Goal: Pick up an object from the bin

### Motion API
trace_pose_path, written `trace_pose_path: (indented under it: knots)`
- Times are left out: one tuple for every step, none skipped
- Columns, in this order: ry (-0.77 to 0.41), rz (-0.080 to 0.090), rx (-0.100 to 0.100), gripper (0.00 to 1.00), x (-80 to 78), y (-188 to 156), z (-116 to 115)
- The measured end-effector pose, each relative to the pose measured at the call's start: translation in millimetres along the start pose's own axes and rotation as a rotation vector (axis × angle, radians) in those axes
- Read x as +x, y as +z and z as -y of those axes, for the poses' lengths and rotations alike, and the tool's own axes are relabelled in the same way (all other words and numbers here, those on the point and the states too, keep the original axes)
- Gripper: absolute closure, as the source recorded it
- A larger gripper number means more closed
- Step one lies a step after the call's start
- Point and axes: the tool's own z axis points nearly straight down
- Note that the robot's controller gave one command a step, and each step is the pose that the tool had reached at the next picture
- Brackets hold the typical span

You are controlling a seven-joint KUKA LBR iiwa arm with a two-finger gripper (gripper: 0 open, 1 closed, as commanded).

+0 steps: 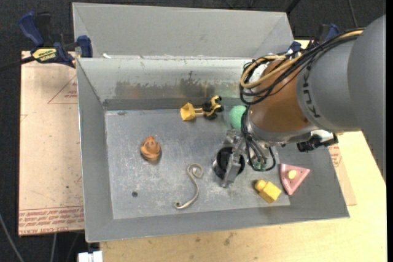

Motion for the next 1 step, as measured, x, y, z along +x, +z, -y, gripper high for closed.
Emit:
trace_pose_path:
  knots:
    - [-0.012,0.001,-0.001,1.00,-4.0,-137.4,13.8]
